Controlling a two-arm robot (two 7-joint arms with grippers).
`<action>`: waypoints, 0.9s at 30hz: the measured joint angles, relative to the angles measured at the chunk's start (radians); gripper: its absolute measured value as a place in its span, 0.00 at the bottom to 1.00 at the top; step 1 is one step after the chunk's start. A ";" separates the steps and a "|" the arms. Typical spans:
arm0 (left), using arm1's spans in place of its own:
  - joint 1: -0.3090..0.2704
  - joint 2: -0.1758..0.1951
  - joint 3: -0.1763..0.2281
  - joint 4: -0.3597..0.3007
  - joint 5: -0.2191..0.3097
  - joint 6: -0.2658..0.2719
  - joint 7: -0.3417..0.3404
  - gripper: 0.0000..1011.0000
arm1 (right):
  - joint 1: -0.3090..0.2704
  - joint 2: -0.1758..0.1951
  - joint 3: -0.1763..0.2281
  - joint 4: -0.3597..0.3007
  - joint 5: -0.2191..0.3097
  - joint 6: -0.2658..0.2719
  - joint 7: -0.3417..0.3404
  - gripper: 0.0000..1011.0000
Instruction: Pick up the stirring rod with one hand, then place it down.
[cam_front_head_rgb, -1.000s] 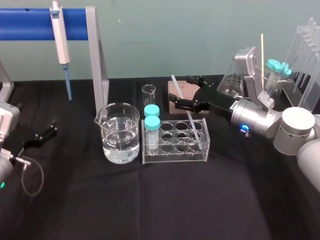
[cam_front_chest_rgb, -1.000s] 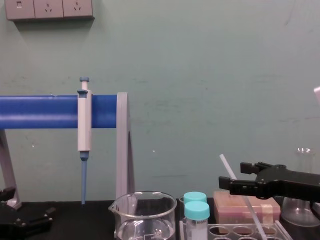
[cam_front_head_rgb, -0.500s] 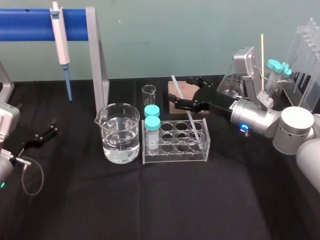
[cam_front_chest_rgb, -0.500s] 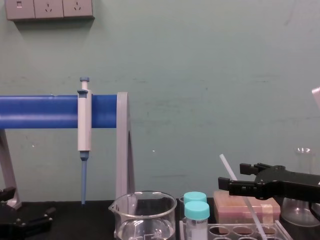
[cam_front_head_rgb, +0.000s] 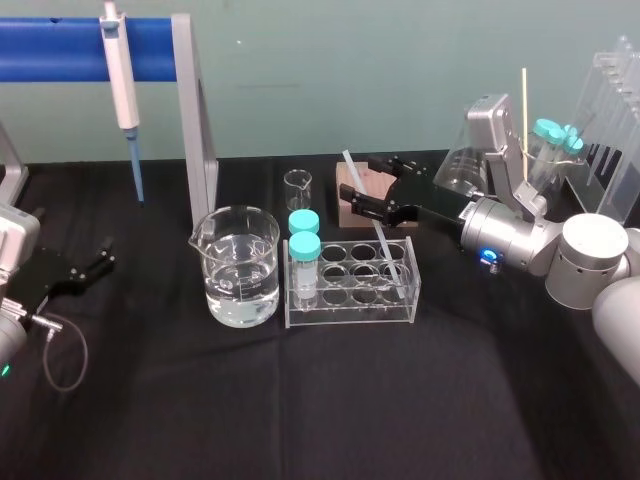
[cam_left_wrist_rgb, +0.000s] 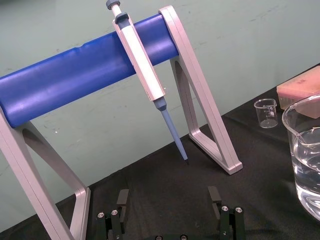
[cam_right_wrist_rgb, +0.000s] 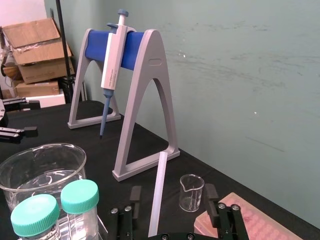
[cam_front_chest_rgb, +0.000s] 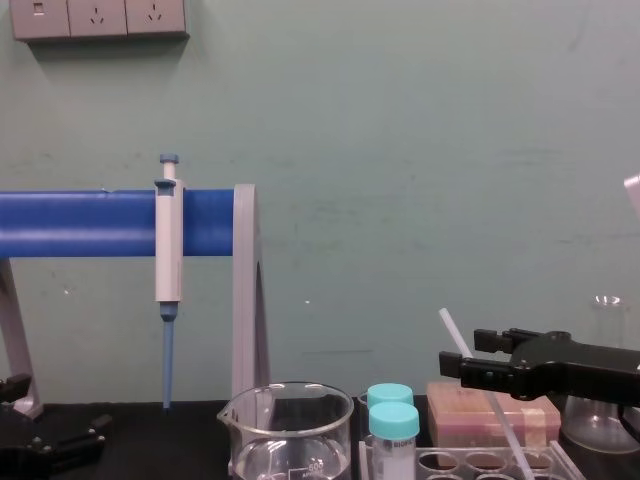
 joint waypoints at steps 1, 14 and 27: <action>0.000 0.000 0.000 0.000 0.000 0.000 0.000 0.99 | 0.000 0.000 0.000 0.000 0.000 0.000 0.000 0.78; 0.000 0.000 0.000 0.000 0.000 0.000 0.000 0.99 | -0.001 0.001 0.000 -0.001 0.000 0.000 0.000 0.37; 0.000 0.000 0.000 0.000 0.000 0.000 0.000 0.99 | -0.001 0.001 0.000 -0.002 0.000 0.000 -0.001 0.08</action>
